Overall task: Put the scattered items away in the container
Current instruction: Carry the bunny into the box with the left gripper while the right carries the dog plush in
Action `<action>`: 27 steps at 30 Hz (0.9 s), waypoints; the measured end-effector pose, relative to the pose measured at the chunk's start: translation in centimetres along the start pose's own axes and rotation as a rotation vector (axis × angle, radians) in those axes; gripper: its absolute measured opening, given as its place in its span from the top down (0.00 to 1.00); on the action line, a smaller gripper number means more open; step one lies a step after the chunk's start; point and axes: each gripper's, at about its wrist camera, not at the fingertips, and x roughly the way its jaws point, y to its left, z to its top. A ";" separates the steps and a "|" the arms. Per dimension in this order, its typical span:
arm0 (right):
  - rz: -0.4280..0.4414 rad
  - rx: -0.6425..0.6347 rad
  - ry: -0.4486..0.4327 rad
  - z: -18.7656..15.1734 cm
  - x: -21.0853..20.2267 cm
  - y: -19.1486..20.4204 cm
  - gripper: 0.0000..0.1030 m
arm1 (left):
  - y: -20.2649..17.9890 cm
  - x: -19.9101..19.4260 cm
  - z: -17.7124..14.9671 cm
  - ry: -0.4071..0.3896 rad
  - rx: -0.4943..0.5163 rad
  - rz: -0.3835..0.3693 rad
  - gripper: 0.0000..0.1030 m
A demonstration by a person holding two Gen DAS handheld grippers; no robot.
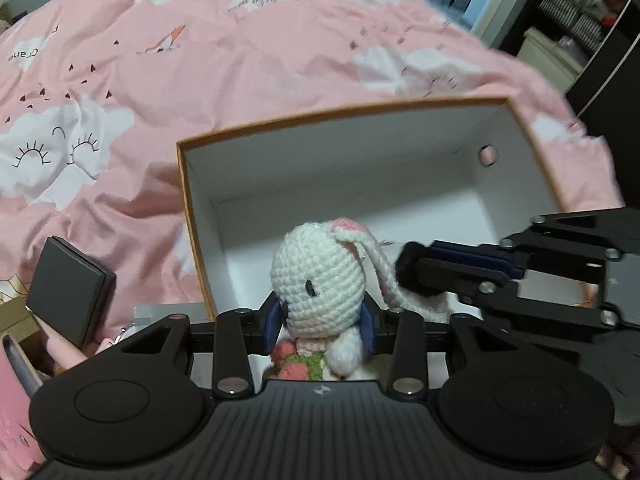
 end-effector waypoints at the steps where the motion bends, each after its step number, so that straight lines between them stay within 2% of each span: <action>1: 0.001 0.001 0.010 -0.1 0.4 0.0 0.92 | -0.3 0.6 -0.1 0.011 0.013 0.023 0.57; 5: 0.037 0.033 0.015 -0.2 1.4 -0.4 0.92 | -0.5 2.6 -0.7 0.062 0.030 0.039 0.57; 9: 0.069 0.063 0.030 -0.2 2.1 -0.8 0.91 | -0.9 3.0 -1.1 0.057 0.064 0.070 0.56; 12: 0.102 0.111 0.040 -0.2 2.1 -1.4 0.83 | -1.8 3.1 -1.6 0.058 0.133 0.087 0.51; 13: 0.099 0.117 0.038 -0.3 1.9 -1.6 0.77 | -2.0 3.1 -1.8 0.054 0.145 0.091 0.50; 14: 0.093 0.120 0.033 -0.2 1.6 -1.7 0.63 | -2.0 2.9 -2.0 0.050 0.150 0.087 0.47; 16: 0.076 0.130 0.022 -0.2 0.9 -2.0 0.55 | -1.8 2.5 -2.3 0.043 0.137 0.069 0.45; 20: 0.045 0.181 0.026 -0.2 0.1 -3.7 0.55 | -0.7 1.0 -2.5 0.021 0.089 0.017 0.44; 24: 0.058 0.234 0.078 -1.0 0.5 -4.7 0.55 | -0.2 -0.6 -2.8 -0.019 0.082 -0.017 0.46; 26: 0.068 0.251 0.118 -1.5 1.3 -4.9 0.55 | -0.3 -0.9 -3.0 -0.027 0.087 -0.031 0.59; 27: 0.071 0.254 0.134 -1.7 1.5 -4.7 0.55 | -0.3 -0.8 -3.0 -0.029 0.089 -0.030 0.59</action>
